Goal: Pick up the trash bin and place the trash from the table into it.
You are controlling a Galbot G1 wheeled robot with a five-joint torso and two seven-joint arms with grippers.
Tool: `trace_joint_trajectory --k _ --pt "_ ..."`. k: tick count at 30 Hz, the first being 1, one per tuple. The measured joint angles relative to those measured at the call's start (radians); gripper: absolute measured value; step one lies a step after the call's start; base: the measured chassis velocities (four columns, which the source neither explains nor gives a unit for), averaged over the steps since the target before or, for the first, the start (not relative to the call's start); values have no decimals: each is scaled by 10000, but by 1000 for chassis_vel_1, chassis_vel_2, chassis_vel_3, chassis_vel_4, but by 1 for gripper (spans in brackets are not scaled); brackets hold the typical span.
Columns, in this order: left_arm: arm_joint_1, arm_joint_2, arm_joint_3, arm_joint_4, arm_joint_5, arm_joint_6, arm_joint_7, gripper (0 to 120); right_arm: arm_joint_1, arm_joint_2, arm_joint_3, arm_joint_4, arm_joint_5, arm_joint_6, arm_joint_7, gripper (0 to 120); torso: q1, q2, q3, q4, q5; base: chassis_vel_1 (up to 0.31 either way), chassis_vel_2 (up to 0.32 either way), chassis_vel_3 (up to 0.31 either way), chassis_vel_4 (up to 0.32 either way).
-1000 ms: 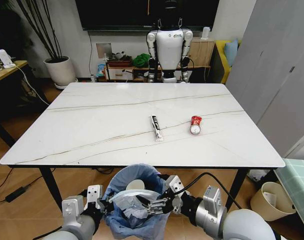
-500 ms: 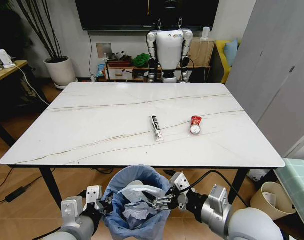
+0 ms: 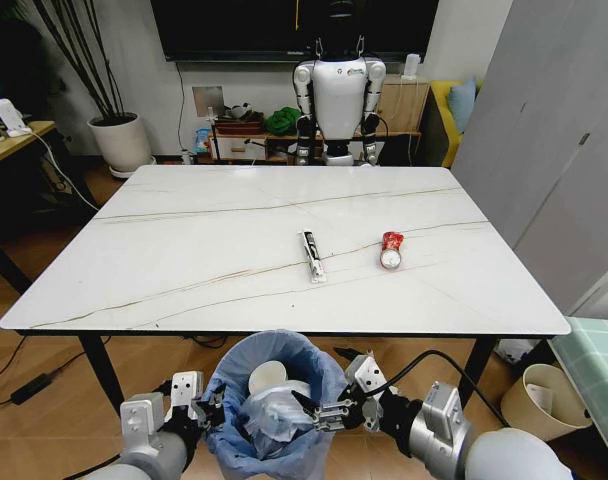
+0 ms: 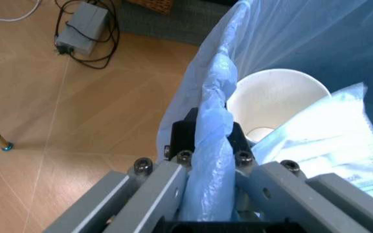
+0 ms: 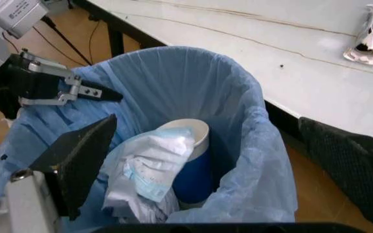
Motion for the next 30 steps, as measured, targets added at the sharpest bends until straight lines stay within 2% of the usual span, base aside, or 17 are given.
trace_joint_trajectory --k 5,9,17,19,20,22,26,30 --pt "34 -7 -13 0 9 0 1 0 214 123 10 9 586 15 528 100 0 0 0 -1 -1 0 0 0 0" --pt "119 -36 20 0 61 0 24 0 888 213 317 12 2123 26 1589 100 0 0 1 1 0 0 0 0 0" --pt "228 -56 227 0 311 0 180 0 1766 325 1150 -19 3546 117 3488 100 0 0 1 -3 -2 0 0 0 0" --pt "260 -12 255 0 342 0 235 0 2578 458 1195 -419 4261 100 4396 100 0 0 1 -3 0 0 0 0 0" --pt "260 -12 255 0 342 0 235 0 2578 458 1195 -419 4261 100 4396 100 0 0 1 -3 0 0 0 0 0" --pt "291 27 261 0 352 0 269 0 3462 564 1135 -1016 4703 107 4885 100 0 0 1 2 1 0 0 0 0" --pt "262 107 296 0 349 0 297 0 4727 883 918 -2204 5021 142 5126 100 2 -1 2 3 1 0 0 0 0" --pt "165 199 345 0 311 0 319 0 5252 1094 816 -2916 5110 136 5262 100 1 -1 2 1 0 0 0 0 0"
